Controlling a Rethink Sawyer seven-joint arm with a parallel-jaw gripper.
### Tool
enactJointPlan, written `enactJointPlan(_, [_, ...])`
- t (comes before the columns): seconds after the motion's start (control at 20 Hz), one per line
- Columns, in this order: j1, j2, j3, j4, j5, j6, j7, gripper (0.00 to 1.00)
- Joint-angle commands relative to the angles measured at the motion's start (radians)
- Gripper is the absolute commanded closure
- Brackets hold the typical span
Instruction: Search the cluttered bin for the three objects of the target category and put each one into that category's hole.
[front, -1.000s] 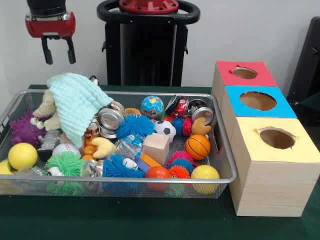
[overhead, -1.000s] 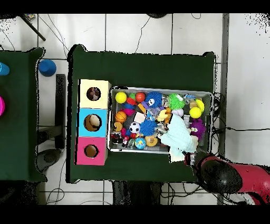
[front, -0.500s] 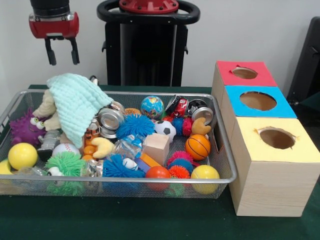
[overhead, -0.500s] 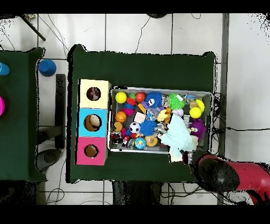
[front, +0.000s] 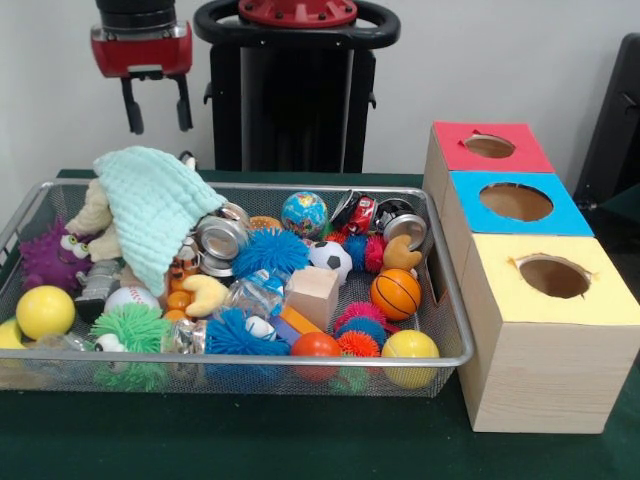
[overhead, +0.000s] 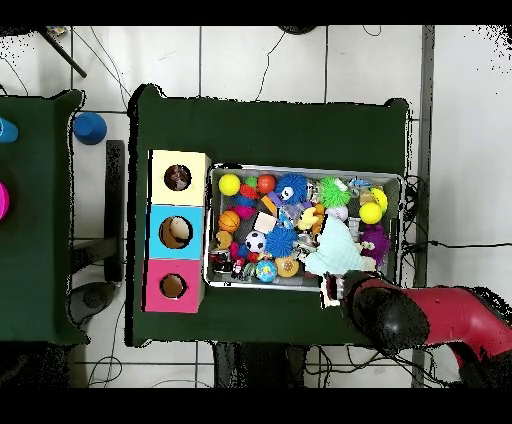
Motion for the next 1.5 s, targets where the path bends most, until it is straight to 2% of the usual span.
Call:
enactJointPlan(0.05, [0.093, -0.024, 0.039, -0.026, 0.050, 0.030, -0.024, 0.00])
enactJointPlan(0.25, [0.131, -0.029, 0.019, -0.055, 0.051, 0.024, -0.021, 0.00])
enactJointPlan(0.55, [0.142, -0.023, 0.013, -0.090, 0.093, 0.063, -0.054, 0.00])
enactJointPlan(0.9, [0.156, -0.006, 0.000, -0.130, 0.082, 0.062, -0.075, 0.00])
enactJointPlan(1.5, [0.180, -0.001, 0.044, -0.236, 0.049, 0.062, -0.171, 0.00])
